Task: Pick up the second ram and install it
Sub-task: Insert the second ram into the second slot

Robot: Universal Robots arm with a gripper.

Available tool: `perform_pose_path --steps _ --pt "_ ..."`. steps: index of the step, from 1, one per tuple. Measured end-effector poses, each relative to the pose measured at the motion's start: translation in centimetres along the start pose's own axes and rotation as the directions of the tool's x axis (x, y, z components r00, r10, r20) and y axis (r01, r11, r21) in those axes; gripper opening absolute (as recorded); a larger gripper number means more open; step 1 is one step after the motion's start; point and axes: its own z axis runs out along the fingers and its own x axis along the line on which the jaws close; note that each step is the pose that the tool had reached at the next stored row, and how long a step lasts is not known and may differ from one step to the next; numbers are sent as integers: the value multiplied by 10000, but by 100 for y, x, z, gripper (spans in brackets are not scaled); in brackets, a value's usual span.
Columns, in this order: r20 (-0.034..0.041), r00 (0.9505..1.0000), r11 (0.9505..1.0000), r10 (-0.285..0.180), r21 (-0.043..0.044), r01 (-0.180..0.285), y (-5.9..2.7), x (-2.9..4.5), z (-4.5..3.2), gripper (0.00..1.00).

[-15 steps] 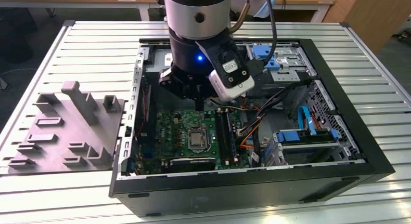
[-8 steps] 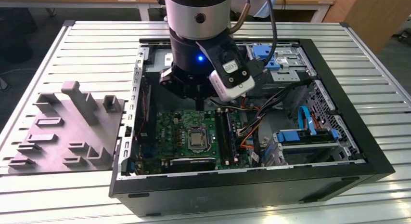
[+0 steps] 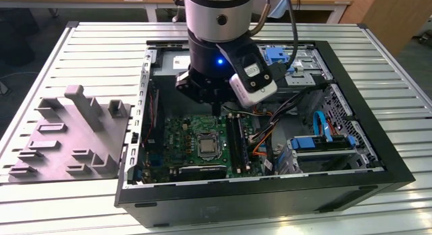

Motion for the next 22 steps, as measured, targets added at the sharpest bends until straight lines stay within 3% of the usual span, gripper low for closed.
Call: perform_pose_path --steps 11,22 --pt "0 10000 10000 0 -2 0 3 -187 37 11" --pt "0 10000 10000 1 -2 -1 1 -227 188 11"
